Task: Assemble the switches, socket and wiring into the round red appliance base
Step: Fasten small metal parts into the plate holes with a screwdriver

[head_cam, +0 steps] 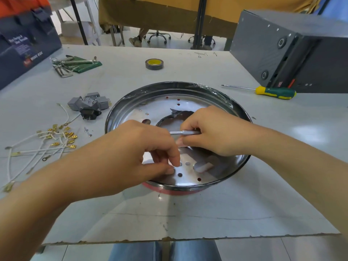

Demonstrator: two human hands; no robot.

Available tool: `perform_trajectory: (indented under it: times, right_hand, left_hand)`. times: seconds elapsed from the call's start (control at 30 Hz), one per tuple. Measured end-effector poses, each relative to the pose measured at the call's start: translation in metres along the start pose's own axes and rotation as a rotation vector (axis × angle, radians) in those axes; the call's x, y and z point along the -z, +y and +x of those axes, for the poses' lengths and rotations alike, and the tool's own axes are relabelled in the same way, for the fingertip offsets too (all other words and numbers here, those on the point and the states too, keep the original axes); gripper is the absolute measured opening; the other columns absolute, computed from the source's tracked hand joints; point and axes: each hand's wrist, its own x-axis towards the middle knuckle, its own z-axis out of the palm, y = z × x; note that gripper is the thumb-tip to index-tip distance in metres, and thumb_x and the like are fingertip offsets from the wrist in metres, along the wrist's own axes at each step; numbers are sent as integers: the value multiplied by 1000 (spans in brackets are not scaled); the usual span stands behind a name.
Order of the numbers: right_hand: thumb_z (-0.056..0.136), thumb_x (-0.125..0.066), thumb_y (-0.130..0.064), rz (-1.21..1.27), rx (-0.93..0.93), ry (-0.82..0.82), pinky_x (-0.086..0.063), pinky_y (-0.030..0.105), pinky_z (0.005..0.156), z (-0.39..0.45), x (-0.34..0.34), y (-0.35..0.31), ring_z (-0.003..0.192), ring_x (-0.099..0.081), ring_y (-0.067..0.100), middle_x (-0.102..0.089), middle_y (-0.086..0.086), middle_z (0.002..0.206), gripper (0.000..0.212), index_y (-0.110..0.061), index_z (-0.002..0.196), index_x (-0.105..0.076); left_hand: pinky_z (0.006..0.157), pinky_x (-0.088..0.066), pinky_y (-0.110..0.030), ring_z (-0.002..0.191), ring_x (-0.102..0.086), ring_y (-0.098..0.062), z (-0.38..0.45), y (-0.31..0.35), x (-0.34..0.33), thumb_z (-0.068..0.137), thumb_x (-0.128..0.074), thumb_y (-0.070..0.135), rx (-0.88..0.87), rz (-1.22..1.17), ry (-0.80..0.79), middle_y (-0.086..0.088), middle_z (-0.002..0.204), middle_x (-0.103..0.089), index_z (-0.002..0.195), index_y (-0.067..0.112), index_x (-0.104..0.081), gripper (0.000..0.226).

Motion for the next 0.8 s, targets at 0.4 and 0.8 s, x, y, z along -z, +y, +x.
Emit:
perform_trajectory:
  times: [0.4,0.8]
  right_hand:
    - [90,-59,-32,1,79,-32,-37,27,61,2,-1,8,69,-47,18,-58,9,68,32,-4,76,-62]
    - [89,-60,-32,-35,33,-25,-34,22,54,-1,-1,2,55,-44,7,-48,-6,49,40,-26,52,-48]
  left_hand:
    - [68,-43,-7,70,-62,2,6,3,-2,75,-64,27,10,8,-26,12,79,-67,75,26,-71,7]
    - [68,-44,-12,73,-62,1,5,0,-1,75,-63,29,49,14,-53,13,80,-66,73,27,-70,7]
